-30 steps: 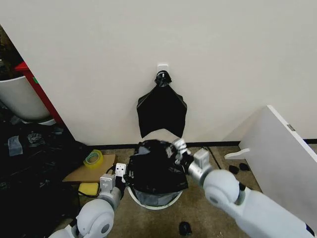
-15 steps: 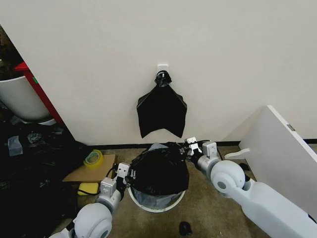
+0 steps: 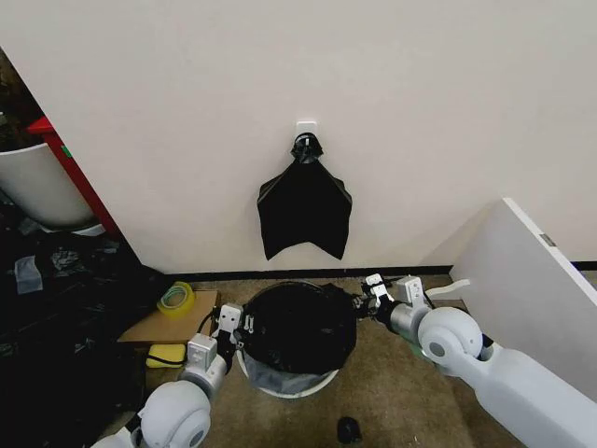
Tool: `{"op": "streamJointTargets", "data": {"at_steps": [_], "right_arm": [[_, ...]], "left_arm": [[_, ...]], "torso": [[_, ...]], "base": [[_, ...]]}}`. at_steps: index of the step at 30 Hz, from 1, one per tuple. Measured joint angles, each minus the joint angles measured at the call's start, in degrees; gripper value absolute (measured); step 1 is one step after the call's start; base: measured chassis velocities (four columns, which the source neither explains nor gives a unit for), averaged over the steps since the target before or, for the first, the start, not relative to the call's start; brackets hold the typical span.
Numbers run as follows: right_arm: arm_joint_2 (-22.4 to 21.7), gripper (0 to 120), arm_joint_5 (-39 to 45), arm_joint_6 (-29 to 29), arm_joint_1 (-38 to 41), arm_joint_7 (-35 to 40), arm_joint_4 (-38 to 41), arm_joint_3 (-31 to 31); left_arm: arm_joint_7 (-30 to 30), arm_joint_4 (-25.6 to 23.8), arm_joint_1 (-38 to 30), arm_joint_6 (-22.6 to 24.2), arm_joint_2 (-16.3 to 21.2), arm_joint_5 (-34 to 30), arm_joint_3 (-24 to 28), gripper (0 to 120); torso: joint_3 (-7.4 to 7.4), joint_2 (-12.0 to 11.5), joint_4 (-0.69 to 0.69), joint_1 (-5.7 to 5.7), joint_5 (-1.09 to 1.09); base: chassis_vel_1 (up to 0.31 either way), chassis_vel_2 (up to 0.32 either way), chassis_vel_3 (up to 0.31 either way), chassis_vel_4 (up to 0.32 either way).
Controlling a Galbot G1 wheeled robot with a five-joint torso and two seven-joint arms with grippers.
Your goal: Place the garbage bag over the trash bin.
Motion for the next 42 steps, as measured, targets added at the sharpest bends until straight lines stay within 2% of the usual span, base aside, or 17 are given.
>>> {"op": "streamJointTargets", "data": {"at_steps": [1, 4, 5, 7, 8, 10, 11, 15, 16, 22, 24, 26, 32, 36, 38, 42], "right_arm": [[0.09, 19, 0.54, 0.17, -0.24, 0.09, 0.17, 0.67], [0.5, 34, 3.42, 1.04, -1.57, 0.83, 0.91, 4.5], [0.5, 34, 3.42, 1.04, -1.57, 0.83, 0.91, 4.5], [0.58, 46, 6.74, 1.05, -3.62, 1.41, 2.46, 8.78], [0.58, 46, 6.74, 1.05, -3.62, 1.41, 2.46, 8.78], [0.45, 55, 8.77, 0.62, -6.23, 1.5, 5.07, 12.09], [0.45, 55, 8.77, 0.62, -6.23, 1.5, 5.07, 12.09], [0.97, 72, 9.56, 0.1, -12.95, 1.99, 11.06, 17.04], [1.79, 79, 8.86, -0.19, -16.61, 2.42, 13.69, 19.05], [4.03, 93, 7.1, -0.61, -22.44, 4.71, 18.87, 20.62], [7.06, 100, 4.97, -0.67, -24.49, 9.78, 22.15, 18.04], [9.3, 100, 1.82, -0.35, -24.6, 14.31, 22.88, 14.1], [11.81, 97, 0.35, -0.05, -25.39, 17.08, 23.37, 10.72], [13.4, 78, 0.38, 0.07, -25.72, 18.69, 23.07, 8.82], [13.6, 75, 0.44, 0.1, -25.8, 18.84, 22.91, 8.66], [14.35, 57, 0.61, 0.58, -26.06, 19.39, 22.53, 8.29]], "left_arm": [[-0.05, 0.05, 0.0, 0.07, -0.05, -0.13, -0.09, 0], [-0.39, 0.17, 0.2, 0.24, -0.22, -0.68, -0.68, 0], [-0.39, 0.17, 0.2, 0.24, -0.22, -0.68, -0.68, 0], [-1.11, 0.31, 0.44, 0.64, -0.73, -1.7, -1.1, 0], [-1.11, 0.31, 0.44, 0.64, -0.73, -1.7, -1.1, 0], [-1.92, 0.41, 0.47, 1.12, -1.32, -2.75, -1.35, 0], [-1.92, 0.41, 0.47, 1.12, -1.32, -2.75, -1.35, 0], [-3.08, 0.54, 0.38, 1.57, -2.46, -4.14, -1.61, 0], [-3.61, 0.55, 0.29, 1.73, -2.94, -4.94, -1.67, 0], [-4.66, 0.7, -0.07, 1.89, -4.14, -5.87, -1.54, 0], [-5.87, 1.02, -0.38, 1.86, -5.51, -5.98, -1.03, 0], [-6.29, 1.31, -0.36, 1.64, -6.11, -5.55, -0.68, 0], [-6.38, 1.46, -0.12, 1.22, -6.75, -4.99, -0.5, 0], [-6.44, 1.35, -0.01, 1.04, -6.88, -4.89, -0.52, 0], [-6.44, 1.23, 0.0, 1.03, -6.88, -4.88, -0.53, 0], [-6.41, 0.99, 0.07, 0.93, -6.62, -4.83, -0.54, 0]], "torso": [[0.0, 0.0, 0.0, 0.0, -0.01], [0.0, 0.0, 0.0, 0.0, 0.01], [0.0, 0.0, 0.0, 0.0, 0.01], [0.0, 0.0, 0.01, 0.0, 0.0], [0.0, 0.0, 0.01, 0.0, 0.0], [0.0, 0.0, 0.0, 0.0, 0.01], [0.0, 0.0, 0.0, 0.0, 0.01], [0.0, 0.0, -0.01, 0.0, -0.01], [-0.01, 0.0, -0.01, -0.01, 0.02], [-0.01, 0.0, -0.02, -0.01, 0.0], [-0.01, 0.02, -0.01, -0.01, 0.0], [0.0, 0.02, 0.01, -0.01, 0.0], [0.0, 0.02, 0.0, -0.01, 0.0], [0.0, 0.02, 0.01, -0.01, -0.01], [0.0, 0.02, 0.0, -0.01, 0.0], [0.0, 0.02, 0.0, 0.0, 0.0]], "base": [[0.0, 0.0, 0.0, 0.0], [0.0, 0.0, 0.0, 0.0], [0.0, 0.0, 0.0, 0.0], [0.0, 0.0, 0.0, 0.0], [0.0, 0.0, 0.0, 0.0], [0.0, 0.0, 0.0, 0.0], [0.0, 0.0, 0.0, 0.0], [0.0, 0.0, 0.0, 0.0], [0.0, 0.0, 0.0, 0.0], [0.0, 0.0, 0.0, 0.0], [0.0, 0.0, 0.0, 0.0], [0.0, 0.0, 0.0, 0.0], [0.0, 0.0, 0.0, 0.0], [0.0, 0.0, 0.0, 0.0], [0.0, 0.0, 0.0, 0.0], [0.0, 0.0, 0.0, 0.0]]}}
